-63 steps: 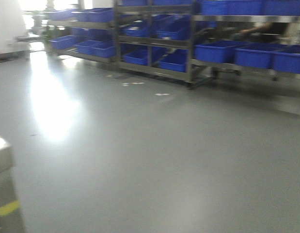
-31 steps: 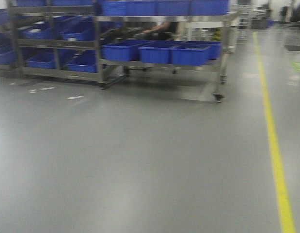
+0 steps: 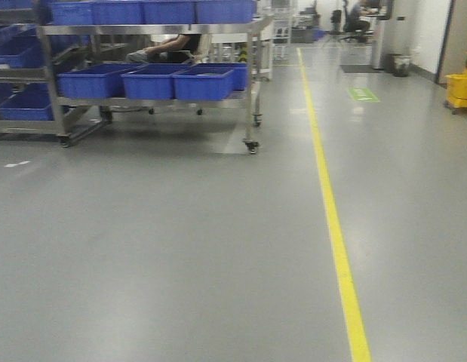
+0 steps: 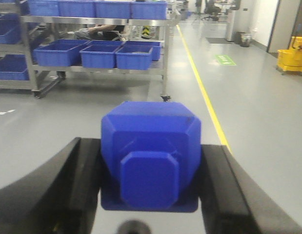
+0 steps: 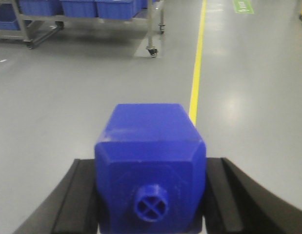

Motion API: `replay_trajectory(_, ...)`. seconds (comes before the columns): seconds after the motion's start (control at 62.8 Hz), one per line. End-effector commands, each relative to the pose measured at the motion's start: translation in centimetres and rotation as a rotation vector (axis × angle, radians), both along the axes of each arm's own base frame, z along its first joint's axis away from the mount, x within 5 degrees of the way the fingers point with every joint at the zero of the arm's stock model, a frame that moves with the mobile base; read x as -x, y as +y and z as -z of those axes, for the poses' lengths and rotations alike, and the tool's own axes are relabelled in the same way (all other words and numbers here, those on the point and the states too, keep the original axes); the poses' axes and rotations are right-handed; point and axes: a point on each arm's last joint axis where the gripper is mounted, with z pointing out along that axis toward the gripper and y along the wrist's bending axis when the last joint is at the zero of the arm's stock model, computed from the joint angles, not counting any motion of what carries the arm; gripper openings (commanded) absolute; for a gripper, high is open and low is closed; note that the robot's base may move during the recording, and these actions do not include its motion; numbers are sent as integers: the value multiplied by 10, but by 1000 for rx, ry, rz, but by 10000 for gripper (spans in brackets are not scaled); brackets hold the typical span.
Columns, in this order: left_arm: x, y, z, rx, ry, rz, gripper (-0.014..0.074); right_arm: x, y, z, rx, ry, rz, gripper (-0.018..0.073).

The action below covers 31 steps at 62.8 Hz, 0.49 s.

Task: Pick and sort blue part to right shelf
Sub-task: 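Drive the base away from the table holding both parts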

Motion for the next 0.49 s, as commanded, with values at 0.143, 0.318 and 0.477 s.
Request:
replay_trajectory(0.143,1,1,-19,12,-123,-11,315,0,-1,-17,8,-114,5,358)
replay_trajectory(0.318,1,1,-19,12,-123,-11,315,0,-1,-17,8,-114,5,358)
replay_trajectory(0.477,1,1,-19,12,-123,-11,315,0,-1,-17,8,-114,5,358)
